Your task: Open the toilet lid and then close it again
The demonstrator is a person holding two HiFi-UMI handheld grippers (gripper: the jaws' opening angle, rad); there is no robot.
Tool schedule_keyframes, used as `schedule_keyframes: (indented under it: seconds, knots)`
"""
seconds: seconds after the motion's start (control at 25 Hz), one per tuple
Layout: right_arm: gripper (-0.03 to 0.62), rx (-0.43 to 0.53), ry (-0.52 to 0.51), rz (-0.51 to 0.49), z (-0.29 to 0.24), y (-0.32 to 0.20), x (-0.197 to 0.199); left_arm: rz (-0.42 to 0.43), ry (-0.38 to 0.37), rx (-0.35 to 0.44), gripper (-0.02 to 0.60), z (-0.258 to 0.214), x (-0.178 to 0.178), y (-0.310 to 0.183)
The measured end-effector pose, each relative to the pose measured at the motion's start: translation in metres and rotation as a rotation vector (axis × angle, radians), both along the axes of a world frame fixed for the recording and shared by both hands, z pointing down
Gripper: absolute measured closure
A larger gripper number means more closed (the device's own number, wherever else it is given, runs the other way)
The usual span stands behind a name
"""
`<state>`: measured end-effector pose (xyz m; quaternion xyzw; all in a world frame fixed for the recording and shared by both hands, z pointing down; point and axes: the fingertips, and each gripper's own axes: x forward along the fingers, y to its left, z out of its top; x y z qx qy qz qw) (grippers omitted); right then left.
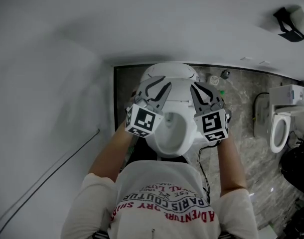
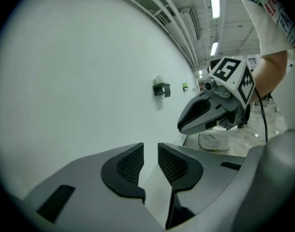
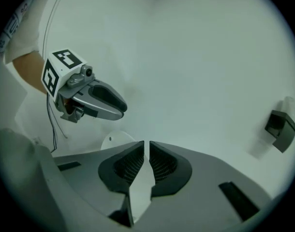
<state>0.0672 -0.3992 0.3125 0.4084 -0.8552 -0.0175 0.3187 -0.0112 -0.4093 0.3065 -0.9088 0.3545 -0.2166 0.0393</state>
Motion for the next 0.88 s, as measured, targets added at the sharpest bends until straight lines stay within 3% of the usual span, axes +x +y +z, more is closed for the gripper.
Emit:
schedule_keyframes:
  seconds: [0.28, 0.48, 0.64, 0.88]
  knots:
    - [0.560, 0.078, -0.233, 0.196, -0.052, 0.053, 0.019, -0.155, 0.191, 0.066, 0.506, -0.062, -0.010, 0.059]
    - [0.567, 0.080, -0.291, 0.245, -0.068, 0.106, 0.021, -0.274, 0.291, 0.082, 0.565, -0.088, -0.020, 0.115]
    - [0.572, 0.082, -0.329, 0.268, -0.084, 0.145, 0.019, -0.317, 0.326, 0.081, 0.574, -0.100, -0.030, 0.158]
    - [0.577, 0.114, -0.400, 0.294, -0.116, 0.177, 0.019, -0.343, 0.312, 0.113, 0.574, -0.128, -0.033, 0.193]
